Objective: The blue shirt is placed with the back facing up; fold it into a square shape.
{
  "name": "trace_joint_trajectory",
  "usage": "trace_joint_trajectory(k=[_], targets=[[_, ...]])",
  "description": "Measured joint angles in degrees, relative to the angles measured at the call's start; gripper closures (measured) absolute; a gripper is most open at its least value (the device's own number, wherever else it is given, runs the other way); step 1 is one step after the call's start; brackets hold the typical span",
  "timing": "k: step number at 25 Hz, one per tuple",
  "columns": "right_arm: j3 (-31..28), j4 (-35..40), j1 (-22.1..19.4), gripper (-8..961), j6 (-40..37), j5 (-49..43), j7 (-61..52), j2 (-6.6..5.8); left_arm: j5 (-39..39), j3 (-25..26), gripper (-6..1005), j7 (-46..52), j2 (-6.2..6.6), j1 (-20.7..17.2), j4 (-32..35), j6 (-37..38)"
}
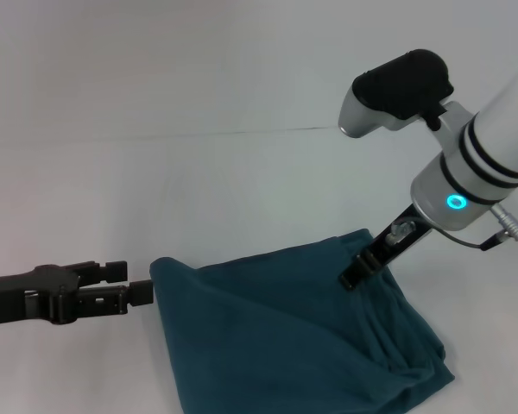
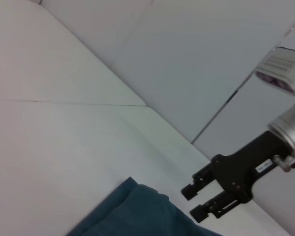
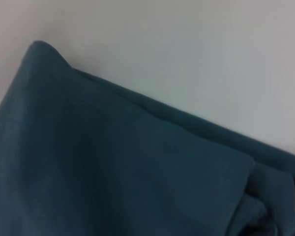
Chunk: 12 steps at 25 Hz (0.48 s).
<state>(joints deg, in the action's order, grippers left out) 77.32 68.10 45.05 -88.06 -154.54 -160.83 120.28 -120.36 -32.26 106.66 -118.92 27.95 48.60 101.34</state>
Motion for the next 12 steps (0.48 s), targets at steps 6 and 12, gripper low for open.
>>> trace_joint_trajectory(k=[6,12], targets=[[1.1,-3.2,0.1,336,4.9,0.0,-0.8,0.04,-3.2,-0.1,62,-3.2,0.09,0.2,0.0,1.4],[1.4,-6.1,1.0,339,6.6,0.0,-0.9,0.04,-5.9,-0.7,62,-3.3,0.19,0.6,0.7,1.9]])
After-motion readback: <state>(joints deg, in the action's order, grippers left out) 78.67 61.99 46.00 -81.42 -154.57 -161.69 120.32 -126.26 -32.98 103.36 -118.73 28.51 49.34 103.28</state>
